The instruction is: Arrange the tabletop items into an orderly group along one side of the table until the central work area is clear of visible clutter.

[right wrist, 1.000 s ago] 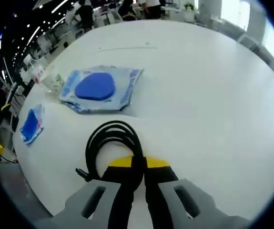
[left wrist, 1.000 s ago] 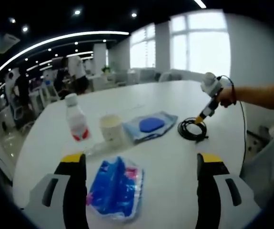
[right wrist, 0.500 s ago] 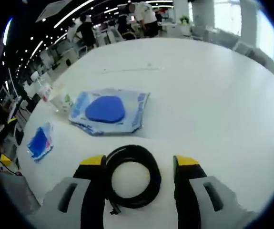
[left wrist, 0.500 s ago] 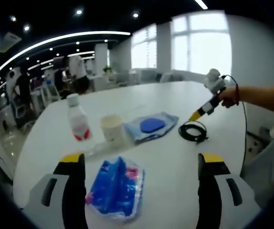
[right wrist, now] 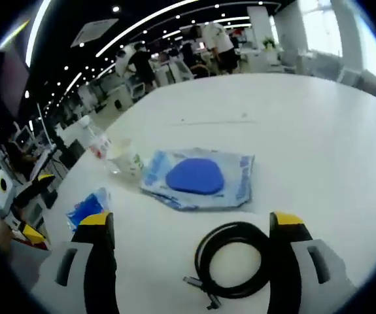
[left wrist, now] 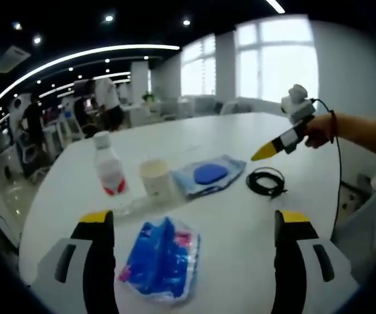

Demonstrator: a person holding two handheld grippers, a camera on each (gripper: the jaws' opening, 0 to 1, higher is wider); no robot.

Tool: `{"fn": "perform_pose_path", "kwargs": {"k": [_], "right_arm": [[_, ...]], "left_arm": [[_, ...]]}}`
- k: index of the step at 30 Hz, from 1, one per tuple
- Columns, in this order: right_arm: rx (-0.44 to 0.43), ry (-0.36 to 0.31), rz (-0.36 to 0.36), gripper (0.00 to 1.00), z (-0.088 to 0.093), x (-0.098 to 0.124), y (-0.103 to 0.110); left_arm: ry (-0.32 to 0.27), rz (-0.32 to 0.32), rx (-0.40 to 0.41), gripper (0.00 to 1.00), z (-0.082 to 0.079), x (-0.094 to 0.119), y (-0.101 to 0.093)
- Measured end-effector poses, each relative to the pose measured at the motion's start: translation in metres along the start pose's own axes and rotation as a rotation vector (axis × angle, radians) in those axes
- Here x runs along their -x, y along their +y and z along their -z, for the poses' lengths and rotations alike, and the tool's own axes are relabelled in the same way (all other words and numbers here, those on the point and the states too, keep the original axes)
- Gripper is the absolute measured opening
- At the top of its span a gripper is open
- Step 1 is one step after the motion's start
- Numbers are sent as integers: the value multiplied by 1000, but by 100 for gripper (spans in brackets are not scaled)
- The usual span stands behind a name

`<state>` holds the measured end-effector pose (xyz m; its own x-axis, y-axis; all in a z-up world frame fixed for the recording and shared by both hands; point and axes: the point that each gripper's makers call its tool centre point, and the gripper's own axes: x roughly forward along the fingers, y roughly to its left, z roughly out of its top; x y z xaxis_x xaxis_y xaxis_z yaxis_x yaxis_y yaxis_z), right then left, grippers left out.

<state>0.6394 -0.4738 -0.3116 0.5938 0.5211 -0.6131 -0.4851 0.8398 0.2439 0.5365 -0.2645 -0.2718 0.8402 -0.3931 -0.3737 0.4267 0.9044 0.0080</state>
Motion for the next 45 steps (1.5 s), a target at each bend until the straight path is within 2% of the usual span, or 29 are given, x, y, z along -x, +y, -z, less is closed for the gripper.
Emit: {"fn": "perform_pose_path", "kwargs": {"k": [7, 12, 26, 36, 45], "right_arm": [[22, -15, -70, 99, -4, -8, 35], [49, -31, -149, 99, -6, -18, 70], [69, -39, -310, 99, -4, -54, 135], [79, -56, -360, 94, -4, -74, 156], [93, -95, -427, 82, -1, -92, 180]], "left_arm": [[3, 5, -2, 99, 0, 1, 1], [3, 6, -8, 99, -1, 3, 1], [-6, -5, -11, 99, -5, 7, 4], [-5, -9, -9, 99, -6, 8, 6], [-3, -9, -9, 99, -5, 8, 6]]}}
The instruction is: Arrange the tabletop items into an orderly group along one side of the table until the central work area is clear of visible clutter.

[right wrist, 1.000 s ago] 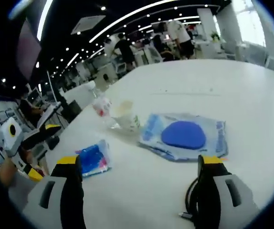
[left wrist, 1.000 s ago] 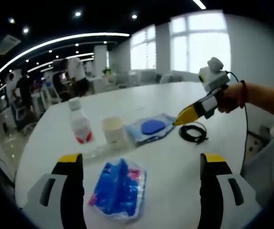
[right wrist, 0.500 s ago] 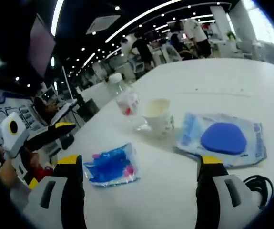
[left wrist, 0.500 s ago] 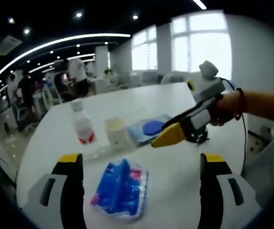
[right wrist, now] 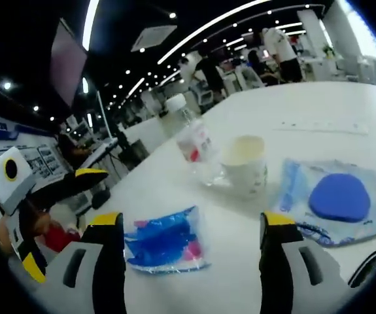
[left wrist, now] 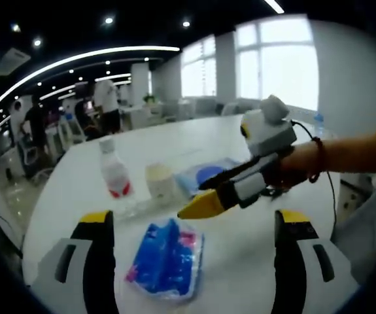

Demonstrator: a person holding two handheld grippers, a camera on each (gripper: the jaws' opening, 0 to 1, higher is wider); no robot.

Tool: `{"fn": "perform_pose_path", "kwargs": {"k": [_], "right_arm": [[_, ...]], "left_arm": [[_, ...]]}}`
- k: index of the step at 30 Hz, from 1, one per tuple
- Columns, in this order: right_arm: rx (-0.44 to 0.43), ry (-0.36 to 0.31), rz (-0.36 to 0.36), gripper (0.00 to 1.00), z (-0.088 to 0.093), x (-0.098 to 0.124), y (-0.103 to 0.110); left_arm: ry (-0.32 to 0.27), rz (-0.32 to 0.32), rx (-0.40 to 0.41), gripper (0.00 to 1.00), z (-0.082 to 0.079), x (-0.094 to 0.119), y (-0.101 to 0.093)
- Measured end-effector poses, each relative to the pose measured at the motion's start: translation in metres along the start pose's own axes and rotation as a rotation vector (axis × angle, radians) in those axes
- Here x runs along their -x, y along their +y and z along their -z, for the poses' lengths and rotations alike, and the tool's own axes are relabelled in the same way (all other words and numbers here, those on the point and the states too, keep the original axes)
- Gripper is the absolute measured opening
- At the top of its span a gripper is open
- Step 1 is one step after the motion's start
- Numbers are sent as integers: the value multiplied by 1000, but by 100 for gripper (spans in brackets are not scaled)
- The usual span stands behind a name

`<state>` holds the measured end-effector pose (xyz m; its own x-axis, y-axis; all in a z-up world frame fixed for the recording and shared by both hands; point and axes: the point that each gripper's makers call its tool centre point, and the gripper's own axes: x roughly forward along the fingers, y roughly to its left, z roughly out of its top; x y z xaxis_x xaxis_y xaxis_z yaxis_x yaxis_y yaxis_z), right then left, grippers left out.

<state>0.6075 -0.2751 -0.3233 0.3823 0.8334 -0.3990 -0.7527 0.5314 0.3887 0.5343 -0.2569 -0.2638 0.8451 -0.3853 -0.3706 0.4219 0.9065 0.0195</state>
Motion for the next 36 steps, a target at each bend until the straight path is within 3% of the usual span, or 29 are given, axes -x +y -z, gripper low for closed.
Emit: {"fn": "perform_pose_path", "kwargs": {"k": [12, 21, 30, 36], "right_arm": [[148, 44, -11, 64, 21, -26, 1], [165, 18, -33, 51, 20, -40, 3], [216, 48, -50, 40, 34, -50, 4], [246, 75, -41, 25, 41, -54, 3]], "left_arm": [[11, -7, -1, 99, 3, 0, 3], [13, -14, 5, 99, 3, 1, 5], [19, -15, 9, 98, 4, 1, 6], [21, -17, 10, 98, 5, 1, 7]]}}
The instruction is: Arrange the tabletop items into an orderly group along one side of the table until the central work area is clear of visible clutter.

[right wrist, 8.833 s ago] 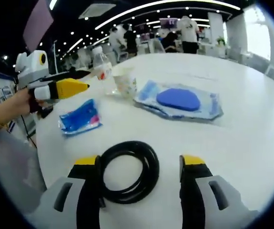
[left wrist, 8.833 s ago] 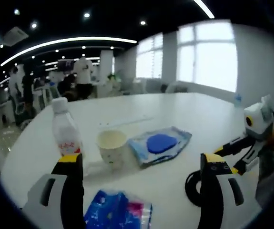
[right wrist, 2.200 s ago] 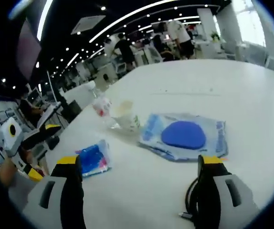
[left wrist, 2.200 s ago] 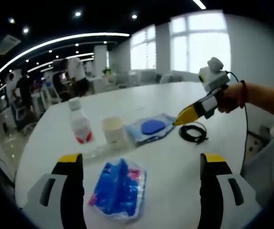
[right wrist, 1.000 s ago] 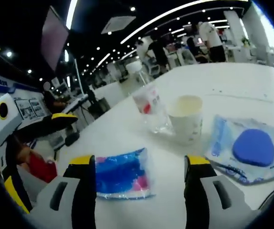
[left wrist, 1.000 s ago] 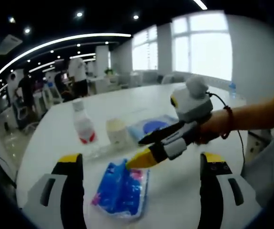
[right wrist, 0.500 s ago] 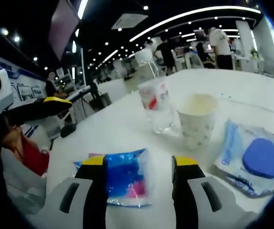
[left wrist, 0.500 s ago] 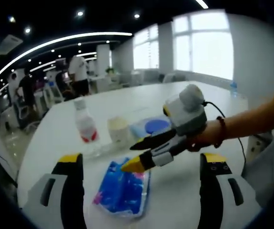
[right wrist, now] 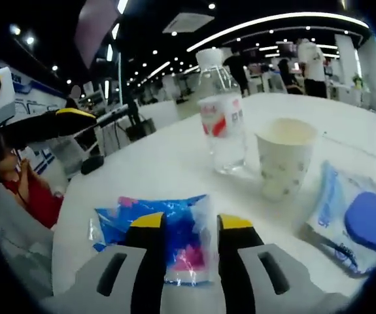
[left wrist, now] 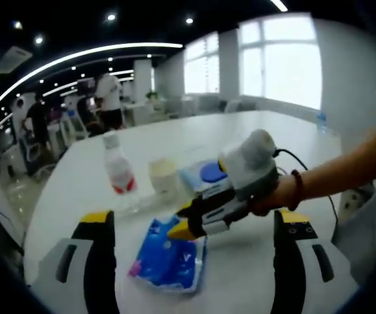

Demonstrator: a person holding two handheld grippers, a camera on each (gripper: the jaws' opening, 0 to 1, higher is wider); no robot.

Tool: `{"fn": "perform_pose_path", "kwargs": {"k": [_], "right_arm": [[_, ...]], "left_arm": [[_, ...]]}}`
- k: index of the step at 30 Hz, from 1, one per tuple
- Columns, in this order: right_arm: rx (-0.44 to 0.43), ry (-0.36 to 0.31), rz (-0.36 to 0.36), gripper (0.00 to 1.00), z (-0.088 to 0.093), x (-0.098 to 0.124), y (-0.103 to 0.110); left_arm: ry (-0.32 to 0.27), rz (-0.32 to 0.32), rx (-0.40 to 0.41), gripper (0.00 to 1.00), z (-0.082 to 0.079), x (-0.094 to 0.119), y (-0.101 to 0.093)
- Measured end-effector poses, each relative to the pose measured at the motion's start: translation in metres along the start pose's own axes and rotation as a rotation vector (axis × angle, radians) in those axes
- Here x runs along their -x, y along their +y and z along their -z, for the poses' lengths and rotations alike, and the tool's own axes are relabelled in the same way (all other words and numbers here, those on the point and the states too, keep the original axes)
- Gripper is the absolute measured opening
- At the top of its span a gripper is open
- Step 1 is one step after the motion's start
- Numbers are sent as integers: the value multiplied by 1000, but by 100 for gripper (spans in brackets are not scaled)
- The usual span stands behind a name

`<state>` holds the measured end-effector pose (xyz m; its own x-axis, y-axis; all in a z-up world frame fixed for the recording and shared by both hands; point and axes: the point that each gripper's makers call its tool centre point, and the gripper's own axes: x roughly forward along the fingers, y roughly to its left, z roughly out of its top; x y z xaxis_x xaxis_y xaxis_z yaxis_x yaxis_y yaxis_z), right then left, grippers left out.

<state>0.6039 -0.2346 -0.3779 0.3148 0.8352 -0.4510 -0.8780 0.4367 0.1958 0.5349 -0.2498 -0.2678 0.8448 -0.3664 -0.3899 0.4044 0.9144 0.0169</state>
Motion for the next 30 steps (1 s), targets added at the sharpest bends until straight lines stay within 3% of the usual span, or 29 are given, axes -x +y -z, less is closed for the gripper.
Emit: {"fn": "perform_pose_path", "kwargs": {"k": [12, 30], "right_arm": [[96, 46, 52, 17, 11, -4, -1], [33, 67, 140, 1, 8, 7, -13]], "left_arm": [[0, -1, 4, 97, 0, 0, 0], [-7, -4, 11, 96, -2, 1, 3]]}}
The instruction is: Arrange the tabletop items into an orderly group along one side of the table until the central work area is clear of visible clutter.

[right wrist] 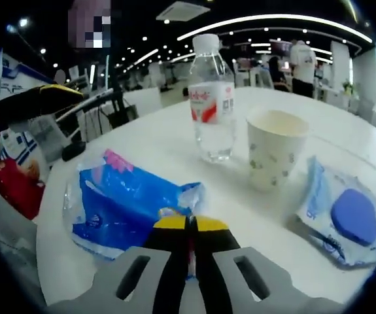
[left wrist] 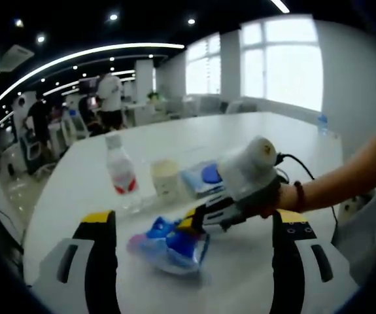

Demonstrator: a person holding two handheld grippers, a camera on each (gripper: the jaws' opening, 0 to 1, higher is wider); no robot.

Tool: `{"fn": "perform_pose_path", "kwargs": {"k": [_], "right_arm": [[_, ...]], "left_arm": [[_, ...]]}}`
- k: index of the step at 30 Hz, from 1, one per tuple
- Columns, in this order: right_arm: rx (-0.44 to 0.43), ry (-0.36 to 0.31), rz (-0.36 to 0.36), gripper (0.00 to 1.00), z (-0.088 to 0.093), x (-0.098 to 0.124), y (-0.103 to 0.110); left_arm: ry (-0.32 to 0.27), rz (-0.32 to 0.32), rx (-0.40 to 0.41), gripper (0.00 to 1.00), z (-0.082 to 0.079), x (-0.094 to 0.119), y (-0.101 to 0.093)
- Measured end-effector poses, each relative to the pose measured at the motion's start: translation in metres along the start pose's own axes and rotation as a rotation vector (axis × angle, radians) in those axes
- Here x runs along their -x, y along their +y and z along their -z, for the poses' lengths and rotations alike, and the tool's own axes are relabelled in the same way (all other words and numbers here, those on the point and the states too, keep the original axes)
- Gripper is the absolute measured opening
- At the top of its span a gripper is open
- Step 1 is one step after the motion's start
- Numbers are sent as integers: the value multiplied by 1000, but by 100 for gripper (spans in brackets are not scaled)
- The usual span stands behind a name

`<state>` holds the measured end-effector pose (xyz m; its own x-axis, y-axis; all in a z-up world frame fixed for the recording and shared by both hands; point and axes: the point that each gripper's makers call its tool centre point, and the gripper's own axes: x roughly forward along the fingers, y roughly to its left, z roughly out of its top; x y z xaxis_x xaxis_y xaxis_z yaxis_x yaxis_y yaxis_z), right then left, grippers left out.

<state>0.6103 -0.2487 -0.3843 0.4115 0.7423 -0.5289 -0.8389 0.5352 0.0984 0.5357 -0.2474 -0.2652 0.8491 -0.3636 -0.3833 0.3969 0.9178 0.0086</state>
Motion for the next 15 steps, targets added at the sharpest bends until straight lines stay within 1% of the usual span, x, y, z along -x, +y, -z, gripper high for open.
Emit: {"fn": "perform_pose_path", "kwargs": {"k": [4, 11, 15], "right_arm": [[-20, 7, 4, 1, 1, 8, -3], [-36, -5, 29, 1, -6, 29, -10], [-19, 6, 56, 1, -6, 41, -17]], "left_arm": [[-4, 3, -2, 96, -1, 0, -1], [-6, 11, -5, 96, -1, -1, -3], [-11, 12, -7, 96, -3, -1, -4]]}}
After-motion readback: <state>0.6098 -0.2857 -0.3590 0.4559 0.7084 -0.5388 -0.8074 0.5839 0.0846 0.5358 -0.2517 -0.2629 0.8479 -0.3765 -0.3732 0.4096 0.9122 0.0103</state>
